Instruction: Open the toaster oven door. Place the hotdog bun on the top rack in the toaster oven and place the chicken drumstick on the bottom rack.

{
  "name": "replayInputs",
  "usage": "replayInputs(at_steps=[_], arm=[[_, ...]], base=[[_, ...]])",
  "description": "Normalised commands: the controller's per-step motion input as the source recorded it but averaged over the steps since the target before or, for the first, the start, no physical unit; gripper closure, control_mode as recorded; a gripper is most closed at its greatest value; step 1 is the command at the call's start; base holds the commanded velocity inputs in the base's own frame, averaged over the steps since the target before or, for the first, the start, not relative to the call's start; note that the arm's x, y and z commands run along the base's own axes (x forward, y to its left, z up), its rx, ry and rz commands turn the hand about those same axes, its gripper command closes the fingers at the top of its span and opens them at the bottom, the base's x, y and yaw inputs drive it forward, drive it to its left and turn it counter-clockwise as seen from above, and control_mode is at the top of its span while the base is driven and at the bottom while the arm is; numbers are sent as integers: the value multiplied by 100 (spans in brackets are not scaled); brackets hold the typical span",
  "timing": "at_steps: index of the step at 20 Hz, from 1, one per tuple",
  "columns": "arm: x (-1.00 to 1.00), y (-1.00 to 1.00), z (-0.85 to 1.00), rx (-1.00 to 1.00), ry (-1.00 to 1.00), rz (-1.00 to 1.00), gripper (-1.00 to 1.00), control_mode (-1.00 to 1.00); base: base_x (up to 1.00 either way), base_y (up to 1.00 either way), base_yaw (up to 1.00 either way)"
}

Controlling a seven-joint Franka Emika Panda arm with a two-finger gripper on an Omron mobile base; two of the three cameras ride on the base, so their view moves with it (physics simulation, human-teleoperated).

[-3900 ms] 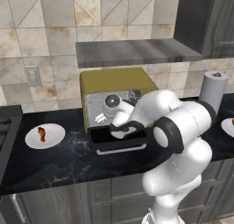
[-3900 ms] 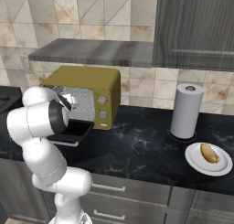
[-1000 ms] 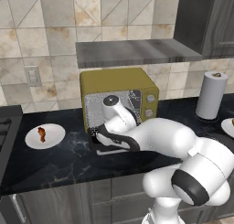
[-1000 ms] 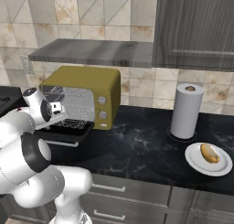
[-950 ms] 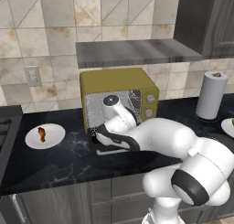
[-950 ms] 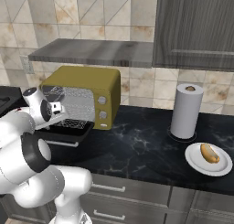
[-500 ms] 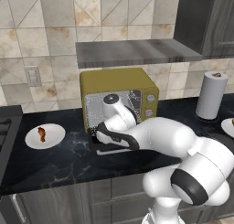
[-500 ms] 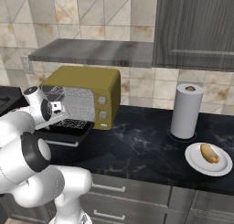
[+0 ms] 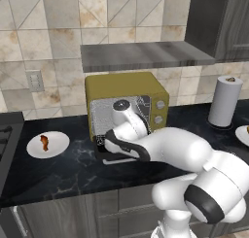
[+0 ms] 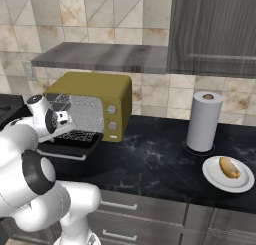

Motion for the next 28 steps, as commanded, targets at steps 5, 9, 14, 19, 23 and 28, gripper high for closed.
replayInputs(at_steps=[5,9,14,19,23,28], arm=[[-10,0,61,0,-1,0,100,-100],[0,0,66,0,0,-2,100,-100],[0,0,57,0,0,-2,-100,-100],[-12,0,52,0,0,-3,-100,-100],[-17,0,56,0,0,-3,-100,-100],[-15,0,58,0,-1,-4,-100,-100]], base=[[0,0,0],[0,0,0],[0,0,0],[0,0,0],[0,0,0],[0,0,0]])
